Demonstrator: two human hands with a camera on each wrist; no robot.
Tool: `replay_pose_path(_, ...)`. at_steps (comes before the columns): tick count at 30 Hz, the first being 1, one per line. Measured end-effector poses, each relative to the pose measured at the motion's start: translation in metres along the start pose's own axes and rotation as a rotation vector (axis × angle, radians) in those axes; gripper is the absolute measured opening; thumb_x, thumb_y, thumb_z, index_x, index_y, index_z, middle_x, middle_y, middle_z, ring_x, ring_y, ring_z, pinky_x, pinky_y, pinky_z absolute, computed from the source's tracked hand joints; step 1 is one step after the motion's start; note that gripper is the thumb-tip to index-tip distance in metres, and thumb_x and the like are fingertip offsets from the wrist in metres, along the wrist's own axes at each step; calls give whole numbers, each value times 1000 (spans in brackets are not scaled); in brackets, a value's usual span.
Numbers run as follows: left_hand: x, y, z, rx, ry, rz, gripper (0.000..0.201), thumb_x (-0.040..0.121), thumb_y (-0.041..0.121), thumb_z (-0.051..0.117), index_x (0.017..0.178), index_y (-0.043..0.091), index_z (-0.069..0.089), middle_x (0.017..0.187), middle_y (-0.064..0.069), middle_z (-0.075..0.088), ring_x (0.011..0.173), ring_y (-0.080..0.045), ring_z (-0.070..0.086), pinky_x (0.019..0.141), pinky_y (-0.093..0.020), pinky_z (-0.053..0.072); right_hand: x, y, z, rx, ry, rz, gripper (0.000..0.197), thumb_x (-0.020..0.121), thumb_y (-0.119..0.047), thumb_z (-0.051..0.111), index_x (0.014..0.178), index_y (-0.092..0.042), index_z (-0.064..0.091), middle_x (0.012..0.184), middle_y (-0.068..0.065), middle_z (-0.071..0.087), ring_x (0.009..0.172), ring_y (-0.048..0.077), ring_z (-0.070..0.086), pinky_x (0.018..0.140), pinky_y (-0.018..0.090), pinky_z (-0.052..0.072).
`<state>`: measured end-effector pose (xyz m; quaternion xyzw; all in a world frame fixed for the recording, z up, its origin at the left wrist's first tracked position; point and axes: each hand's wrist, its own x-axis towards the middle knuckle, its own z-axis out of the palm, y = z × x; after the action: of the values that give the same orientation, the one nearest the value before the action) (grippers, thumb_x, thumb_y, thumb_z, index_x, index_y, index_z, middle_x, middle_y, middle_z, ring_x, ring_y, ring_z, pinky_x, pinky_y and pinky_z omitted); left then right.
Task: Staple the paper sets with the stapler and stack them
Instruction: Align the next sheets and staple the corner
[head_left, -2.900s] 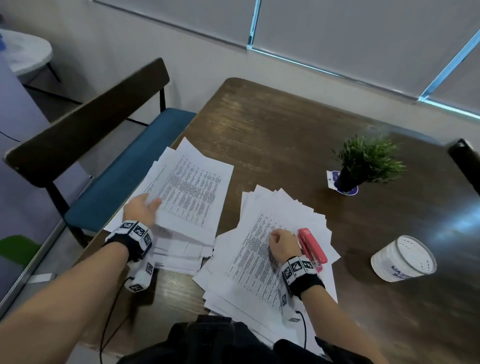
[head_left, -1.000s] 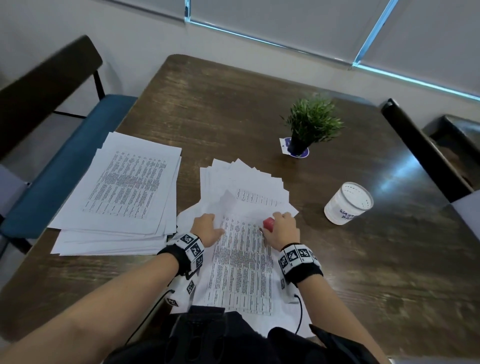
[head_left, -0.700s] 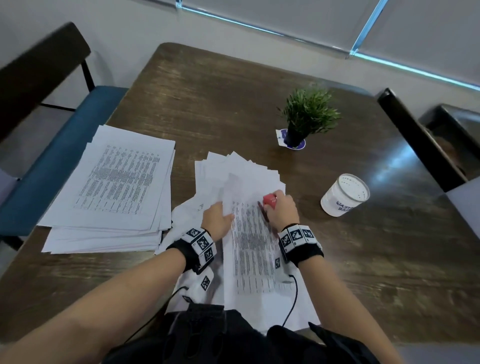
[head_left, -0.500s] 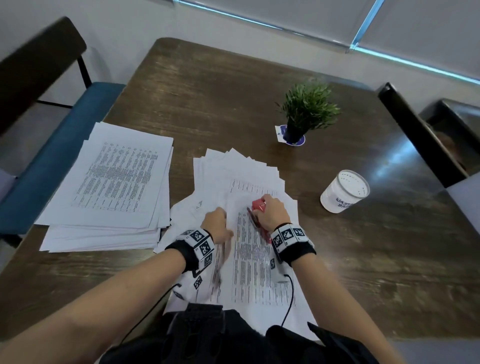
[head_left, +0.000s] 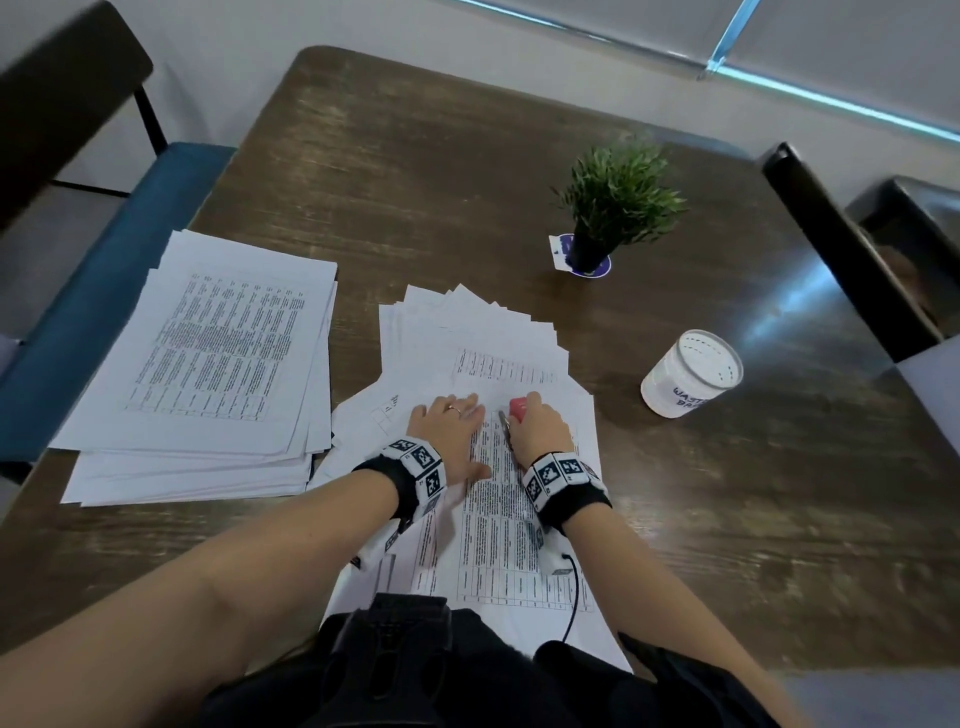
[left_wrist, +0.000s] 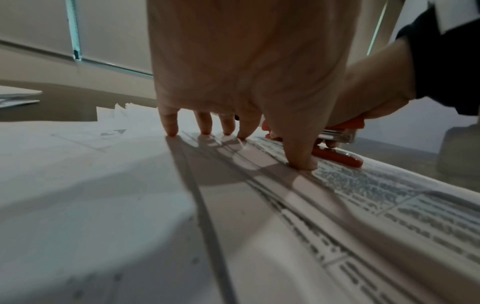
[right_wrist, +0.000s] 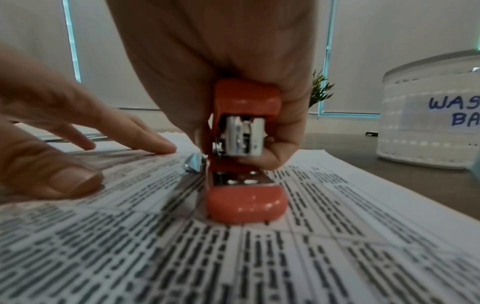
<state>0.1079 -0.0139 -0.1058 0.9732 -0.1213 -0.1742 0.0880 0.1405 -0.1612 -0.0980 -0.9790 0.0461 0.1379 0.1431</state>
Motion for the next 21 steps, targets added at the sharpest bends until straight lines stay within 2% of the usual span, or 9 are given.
replay_pose_path(2,0,1,-2,13,5,-14,95,77,75,54,150,24,21,161,3,13,143,-27,19,112,-49,25,2,1,1,-13,17,-31,29,99,-31,47,118,-10,45,115,14,59,102,35,59,74,36,40)
replay_pose_path(7,2,3,-6,41,-15,-25,97,75,74,57,150,25,21,160,3,16,141,-29,22,109,-49,28,11,7,-6,-115,24,-155,23,98,-31,47,117,-19,49,116,7,58,103,33,54,74,39,44)
replay_pose_path(9,3,3,-7,44,-21,-29,98,74,74,58,150,25,22,160,2,17,140,-29,22,108,-48,29,13,7,-6,-127,15,-172,24,99,-32,46,118,-18,47,117,8,58,102,34,55,73,38,44)
replay_pose_path(13,5,5,-6,46,-13,-44,99,74,74,59,151,25,21,160,3,17,140,-28,22,108,-46,29,14,-4,-1,-74,-7,-86,32,101,-34,42,122,-9,44,118,14,59,103,38,59,74,37,41)
replay_pose_path(15,5,5,-5,54,-5,-51,99,73,76,59,150,26,22,159,4,19,139,-28,23,106,-45,29,16,-12,2,-28,-3,5,28,101,-30,42,120,-9,46,115,15,62,104,36,60,73,35,40)
replay_pose_path(17,5,5,-5,52,-6,-50,99,72,76,58,150,27,21,159,4,19,139,-28,23,106,-45,29,15,-14,5,-33,4,23,25,102,-27,40,118,-9,45,113,15,63,102,34,61,70,34,38)
replay_pose_path(21,4,5,-7,33,-12,-45,99,74,74,59,152,27,20,161,4,16,141,-28,20,109,-46,26,16,-6,4,-221,41,-150,25,104,-29,37,118,-9,42,116,12,59,98,35,60,67,35,37)
